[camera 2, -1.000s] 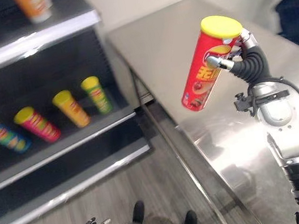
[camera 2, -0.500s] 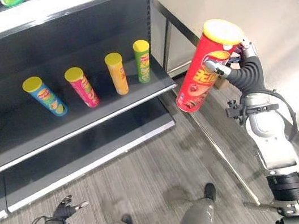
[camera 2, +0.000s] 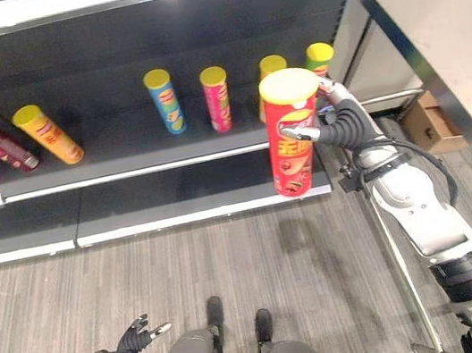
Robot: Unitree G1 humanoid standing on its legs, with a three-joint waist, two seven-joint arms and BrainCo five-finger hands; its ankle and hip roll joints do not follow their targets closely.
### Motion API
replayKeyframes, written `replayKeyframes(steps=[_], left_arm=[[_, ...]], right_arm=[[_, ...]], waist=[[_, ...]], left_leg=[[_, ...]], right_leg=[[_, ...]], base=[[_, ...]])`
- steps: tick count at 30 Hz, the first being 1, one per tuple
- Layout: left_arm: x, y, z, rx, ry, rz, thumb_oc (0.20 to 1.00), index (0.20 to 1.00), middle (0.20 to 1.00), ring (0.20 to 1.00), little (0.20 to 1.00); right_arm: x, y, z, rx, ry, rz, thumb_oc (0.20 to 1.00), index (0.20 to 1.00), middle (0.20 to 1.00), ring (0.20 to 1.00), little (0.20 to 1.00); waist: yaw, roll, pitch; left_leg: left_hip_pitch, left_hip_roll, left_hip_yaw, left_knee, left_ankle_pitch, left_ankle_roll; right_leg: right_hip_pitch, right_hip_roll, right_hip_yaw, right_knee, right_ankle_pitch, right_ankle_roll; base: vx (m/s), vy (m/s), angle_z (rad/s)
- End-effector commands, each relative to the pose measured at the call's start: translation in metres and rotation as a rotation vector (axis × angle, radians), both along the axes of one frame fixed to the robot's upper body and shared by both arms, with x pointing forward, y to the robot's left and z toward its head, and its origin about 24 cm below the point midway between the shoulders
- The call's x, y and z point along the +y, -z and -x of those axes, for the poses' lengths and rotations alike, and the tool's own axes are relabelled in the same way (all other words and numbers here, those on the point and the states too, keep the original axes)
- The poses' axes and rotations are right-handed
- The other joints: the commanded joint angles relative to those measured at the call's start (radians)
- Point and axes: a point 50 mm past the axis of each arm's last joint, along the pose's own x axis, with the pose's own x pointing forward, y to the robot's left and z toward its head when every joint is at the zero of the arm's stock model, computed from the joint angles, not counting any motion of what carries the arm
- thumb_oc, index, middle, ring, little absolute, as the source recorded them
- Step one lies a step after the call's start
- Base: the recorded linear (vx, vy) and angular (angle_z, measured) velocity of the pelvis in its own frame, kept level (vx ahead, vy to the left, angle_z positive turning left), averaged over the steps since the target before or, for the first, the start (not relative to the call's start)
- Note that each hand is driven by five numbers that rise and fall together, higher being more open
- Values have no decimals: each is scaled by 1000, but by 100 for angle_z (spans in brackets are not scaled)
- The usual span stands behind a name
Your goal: Put the goods on the table back onto the shelves and tidy them up.
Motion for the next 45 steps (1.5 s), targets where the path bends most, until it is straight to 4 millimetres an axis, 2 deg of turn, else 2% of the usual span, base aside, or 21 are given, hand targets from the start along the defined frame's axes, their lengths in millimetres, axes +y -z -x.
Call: replayKeyframes(steps=[1, 2, 4, 5, 6, 8, 9, 10, 12, 13, 14, 16, 18, 25, 37, 39, 40, 41, 42, 43, 45], left_arm=[[11, -5, -2, -43, -60, -23, 1000, 1000, 1000, 1000, 1000], [13, -5, -1, -39, -69, -33, 1000, 1000, 1000, 1000, 1000], [13, -5, 0, -38, -48, -45, 1000, 1000, 1000, 1000, 1000], [9, -4, 0, -30, -18, -49, 1000, 1000, 1000, 1000, 1000], [8, -9, -12, -49, 59, -74, 1000, 1000, 1000, 1000, 1000], [11, -14, -22, -76, 108, -103, 1000, 1000, 1000, 1000, 1000], [15, -19, -28, -94, 123, -123, 1000, 1000, 1000, 1000, 1000], [23, -21, -30, -86, 131, -152, 1000, 1000, 1000, 1000, 1000], [24, -22, -32, -87, 131, -154, 1000, 1000, 1000, 1000, 1000], [25, -23, -34, -88, 136, -158, 1000, 1000, 1000, 1000, 1000], [23, -23, -36, -89, 144, -157, 1000, 1000, 1000, 1000, 1000], [21, -24, -40, -96, 168, -157, 1000, 1000, 1000, 1000, 1000], [15, -21, -37, -95, 167, -144, 1000, 1000, 1000, 1000, 1000], [5, -10, -18, -41, 160, -108, 1000, 1000, 1000, 1000, 1000], [-1, -5, -9, -14, 165, -91, 1000, 1000, 1000, 1000, 1000], [0, -6, -11, -25, 160, -90, 1000, 1000, 1000, 1000, 1000], [1, -8, -14, -33, 152, -91, 1000, 1000, 1000, 1000, 1000], [5, -10, -17, -36, 165, -107, 1000, 1000, 1000, 1000, 1000], [13, -14, -21, -45, 153, -129, 1000, 1000, 1000, 1000, 1000], [16, -16, -24, -54, 150, -137, 1000, 1000, 1000, 1000, 1000], [20, -17, -24, -61, 127, -136, 1000, 1000, 1000, 1000, 1000]], right_arm=[[-3, -13, 6, -78, -3, 14, 200, 200, 200, 200, 200], [-2, -6, 5, -50, -6, 7, 200, 200, 200, 200, 200], [-1, 2, 4, -13, -5, 11, 200, 200, 200, 200, 200], [1, 5, 5, 0, -8, 24, 200, 200, 200, 200, 200], [6, 7, 4, -5, -8, 12, 200, 200, 200, 200, 200], [13, 4, 2, -25, -24, 5, 200, 200, 200, 200, 200], [17, 2, 1, -35, -31, -1, 200, 200, 200, 200, 200], [21, 3, 0, -37, -49, -18, 200, 200, 200, 200, 200], [19, 6, 1, -24, -40, -9, 200, 200, 200, 200, 200], [19, 6, 2, -23, -39, -13, 200, 200, 200, 200, 200], [19, 6, 2, -21, -41, -15, 200, 200, 200, 200, 200], [17, 10, 2, -3, -36, -12, 200, 200, 200, 200, 200], [17, 11, 4, 3, -43, 4, 200, 200, 200, 200, 200], [9, 18, 11, 35, -26, 25, 200, 200, 200, 200, 200], [12, 25, 13, 41, -27, 15, 200, 200, 200, 200, 200], [17, 23, 10, 38, -43, 14, 200, 200, 200, 200, 200], [20, 22, 7, 32, -57, 15, 200, 200, 200, 200, 200], [25, 20, 5, 32, -81, 9, 200, 200, 200, 200, 200], [34, 18, 2, 39, -125, 3, 200, 200, 200, 200, 200], [33, 17, 2, 37, -122, 11, 200, 200, 200, 200, 200], [32, 17, 2, 46, -124, 15, 200, 200, 200, 200, 200]], waist=[[-10, -8, -55], [-12, -1, -63], [-15, 28, -75], [-19, 54, -84], [-22, 54, -89], [-22, 53, -93], [-27, 50, -90], [-44, 55, -76], [-58, 68, -69], [-65, 75, -62], [-73, 80, -56], [-102, 76, -31], [-99, 58, -38], [-97, 67, -74], [-96, 70, -99], [-92, 63, -76], [-91, 62, -61], [-91, 62, -44], [-76, 61, -41], [-78, 53, -42], [-65, 23, -65]], left_leg=[[3, 98, -2, -47, 20, 1], [3, 155, 0, -87, 55, -24], [12, 188, -8, -94, 84, -62], [28, 171, 10, -84, 70, -73], [37, 94, 39, -44, 4, -50], [44, 48, 61, -47, -25, -14], [53, 6, 80, -54, -43, 19], [79, -31, 102, -76, -56, 50], [94, -40, 105, -88, -59, 60], [102, -50, 102, -93, -65, 63], [108, -52, 99, -97, -69, 61], [134, -69, 76, -100, -78, 56], [160, -68, 70, -95, -90, 44], [185, -35, 59, -106, -89, 23], [230, -29, 72, -108, -113, 32], [228, -36, 71, -108, -122, 49], [220, -32, 85, -107, -121, 55], [200, -17, 93, -86, -114, 57], [174, 28, 89, -51, -117, 36], [167, 33, 76, -39, -118, 28], [179, 40, 76, -44, -115, 4]], right_leg=[[7, -86, 30, 46, -161, 171], [29, -104, 26, 36, -174, 181], [79, -129, 23, 21, -188, 198], [110, -159, 18, 23, -186, 214], [86, -259, 26, 62, -138, 253], [49, -304, 34, 100, -96, 269], [6, -339, 43, 159, -37, 271], [-60, -318, 81, 256, 10, 250], [-94, -252, 122, 265, -27, 245], [-112, -223, 115, 221, -52, 245], [-140, -213, 116, 191, -49, 250], [-193, -180, 189, 87, -12, 276], [-151, -191, 192, 54, 8, 271], [-77, -181, 149, 15, -8, 257], [-37, -182, 150, 11, -20, 259], [-85, -177, 163, 56, -12, 269], [-140, -164, 177, 133, -19, 277], [-176, -144, 230, 215, -48, 290], [-190, -215, 224, 219, -28, 269], [-177, -225, 236, 196, -22, 269], [-129, -241, 207, 113, -18, 284]], base=[[249, 350, 41], [317, 406, 37], [443, 572, 31], [650, 1093, 2], [514, 979, -2], [257, 672, 11], [190, 671, -11], [154, 584, -18], [112, 265, -4], [125, 105, 18], [161, 40, 6], [169, -39, 32], [153, -178, 107], [77, -112, 60], [25, 0, -30], [-102, 53, -16], [-189, -13, -72], [-195, -240, -89], [-103, -335, -79], [49, -442, -15], [125, -301, -5]])
